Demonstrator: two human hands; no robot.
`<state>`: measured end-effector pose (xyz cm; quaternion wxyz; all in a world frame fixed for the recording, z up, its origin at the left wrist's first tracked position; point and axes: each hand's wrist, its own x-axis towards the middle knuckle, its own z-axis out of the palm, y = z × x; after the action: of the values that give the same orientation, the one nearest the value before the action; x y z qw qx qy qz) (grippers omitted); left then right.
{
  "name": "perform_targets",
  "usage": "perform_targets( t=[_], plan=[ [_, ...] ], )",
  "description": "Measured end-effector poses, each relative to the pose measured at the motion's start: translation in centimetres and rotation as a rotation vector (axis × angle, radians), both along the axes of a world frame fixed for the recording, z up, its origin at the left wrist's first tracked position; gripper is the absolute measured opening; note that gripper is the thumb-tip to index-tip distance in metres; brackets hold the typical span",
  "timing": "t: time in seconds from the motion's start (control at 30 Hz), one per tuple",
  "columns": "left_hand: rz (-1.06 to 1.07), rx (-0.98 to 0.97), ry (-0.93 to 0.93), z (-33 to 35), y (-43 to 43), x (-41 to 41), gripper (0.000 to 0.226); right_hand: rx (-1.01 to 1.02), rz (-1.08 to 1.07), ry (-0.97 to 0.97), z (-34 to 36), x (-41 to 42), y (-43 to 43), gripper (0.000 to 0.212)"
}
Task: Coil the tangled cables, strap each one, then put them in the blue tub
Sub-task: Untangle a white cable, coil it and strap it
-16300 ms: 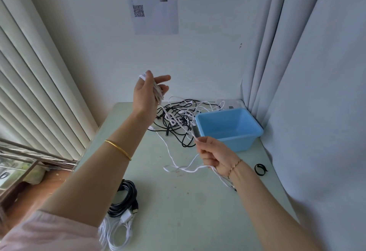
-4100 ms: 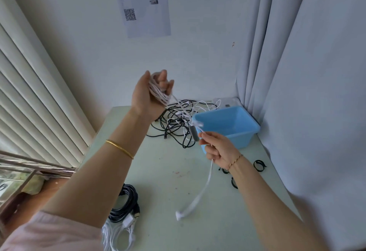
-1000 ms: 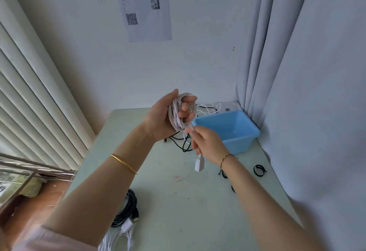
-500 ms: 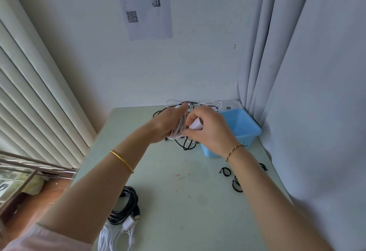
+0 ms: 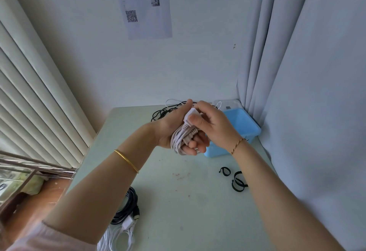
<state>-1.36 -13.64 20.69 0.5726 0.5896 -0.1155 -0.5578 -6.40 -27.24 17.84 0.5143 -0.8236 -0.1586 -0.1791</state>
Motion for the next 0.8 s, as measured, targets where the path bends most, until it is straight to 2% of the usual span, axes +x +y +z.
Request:
perform_targets(
  t=[0.1,0.17,0.3,0.5,0.67,0.8],
  plan=[
    [0.038,-0.030,0.111,-0.1,-0.2,0.3,0.093,-0.008,-0.051,-0.045,-0.3,0.2,0.1,0.032],
    [0.059,-0.023,0.101,-0.1,-0.4,0.4,0.082,-0.015,-0.077,-0.041,-0.4,0.3,0.0,0.040],
    [0.055,-0.004,0.121,0.0,-0.4,0.3,0.051,0.015,-0.071,-0.036,-0.7,0.3,0.0,0.010],
    [0.156,-0.019,0.125,0.1,-0.7,-0.4,0.046,0.046,-0.075,-0.053,-0.7,0.2,0.1,0.014],
    [0.194,-0.061,-0.032,-0.9,-0.6,0.4,0.061,0.072,-0.123,-0.089,-1.5,0.3,-0.4,0.012],
    [0.242,-0.093,-0.228,-0.7,-0.3,0.2,0.058,0.121,-0.178,-0.081,-1.8,0.3,-1.0,0.015]
  ],
)
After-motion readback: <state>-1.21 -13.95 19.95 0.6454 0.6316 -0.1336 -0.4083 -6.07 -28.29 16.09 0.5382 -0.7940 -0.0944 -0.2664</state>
